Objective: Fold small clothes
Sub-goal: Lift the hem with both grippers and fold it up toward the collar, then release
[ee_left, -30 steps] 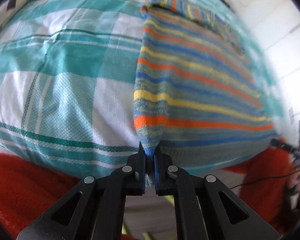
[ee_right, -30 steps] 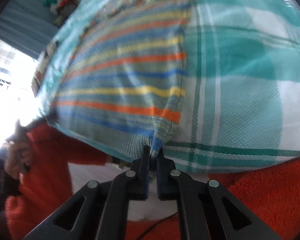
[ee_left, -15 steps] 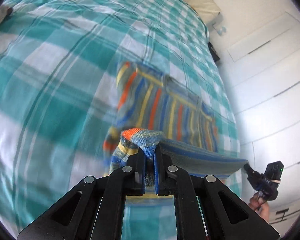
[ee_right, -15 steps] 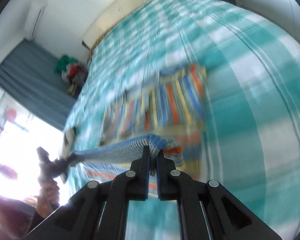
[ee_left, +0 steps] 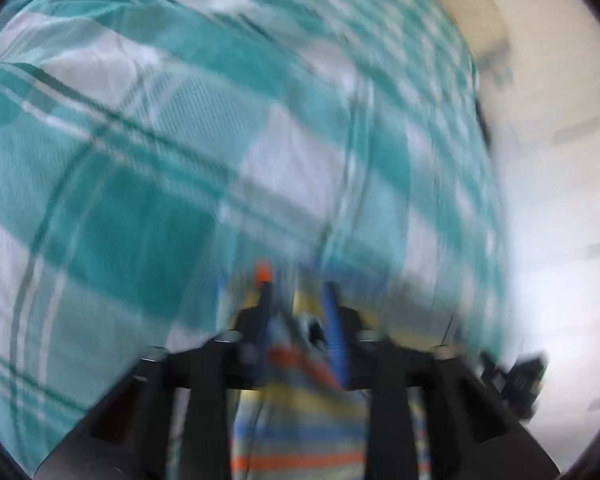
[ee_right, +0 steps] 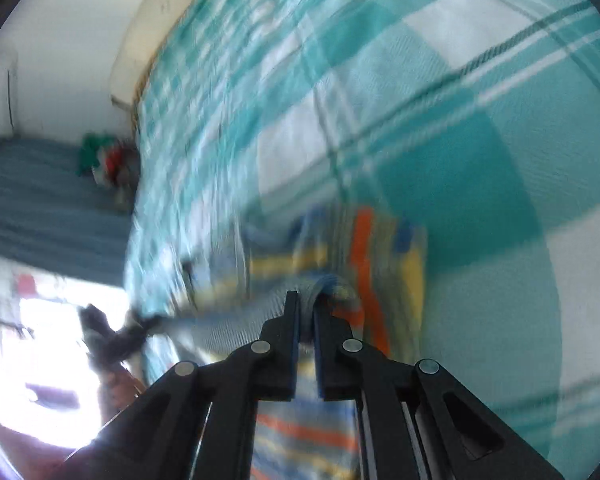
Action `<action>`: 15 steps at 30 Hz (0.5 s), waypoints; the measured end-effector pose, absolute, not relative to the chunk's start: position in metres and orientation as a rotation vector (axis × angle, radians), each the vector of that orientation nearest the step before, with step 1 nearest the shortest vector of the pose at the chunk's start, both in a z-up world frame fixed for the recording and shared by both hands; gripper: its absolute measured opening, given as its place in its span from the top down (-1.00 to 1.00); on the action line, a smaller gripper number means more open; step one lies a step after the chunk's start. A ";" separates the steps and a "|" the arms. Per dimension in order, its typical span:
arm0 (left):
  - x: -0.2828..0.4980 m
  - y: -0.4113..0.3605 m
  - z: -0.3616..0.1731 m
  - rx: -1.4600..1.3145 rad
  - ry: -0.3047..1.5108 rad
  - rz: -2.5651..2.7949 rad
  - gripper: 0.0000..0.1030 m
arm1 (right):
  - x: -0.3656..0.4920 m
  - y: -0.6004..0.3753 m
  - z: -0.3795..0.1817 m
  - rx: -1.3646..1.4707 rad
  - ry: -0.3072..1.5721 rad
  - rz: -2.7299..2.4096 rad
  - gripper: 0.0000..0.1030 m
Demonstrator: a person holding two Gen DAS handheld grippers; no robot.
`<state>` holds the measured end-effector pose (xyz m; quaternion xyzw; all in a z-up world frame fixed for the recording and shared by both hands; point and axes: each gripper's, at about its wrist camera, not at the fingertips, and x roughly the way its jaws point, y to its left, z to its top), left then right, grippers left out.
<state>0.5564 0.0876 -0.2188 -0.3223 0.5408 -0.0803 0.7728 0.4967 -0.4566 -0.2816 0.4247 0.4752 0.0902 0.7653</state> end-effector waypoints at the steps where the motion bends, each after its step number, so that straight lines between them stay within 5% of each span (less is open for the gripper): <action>1: 0.559 0.097 -0.218 -0.749 1.130 -0.147 -0.60 | 0.495 -0.474 -0.285 1.002 0.943 0.117 0.68; 3: 0.555 0.110 -0.212 -0.801 1.067 -0.136 -0.63 | 0.491 -0.485 -0.289 1.064 0.905 0.061 0.47; 10: 0.501 0.112 -0.201 -0.503 1.053 -0.255 -0.61 | 0.475 -0.444 -0.243 0.622 0.956 0.199 0.47; 15: 0.480 0.090 -0.213 -0.388 1.097 -0.275 -0.42 | 0.475 -0.419 -0.254 0.463 1.050 0.218 0.47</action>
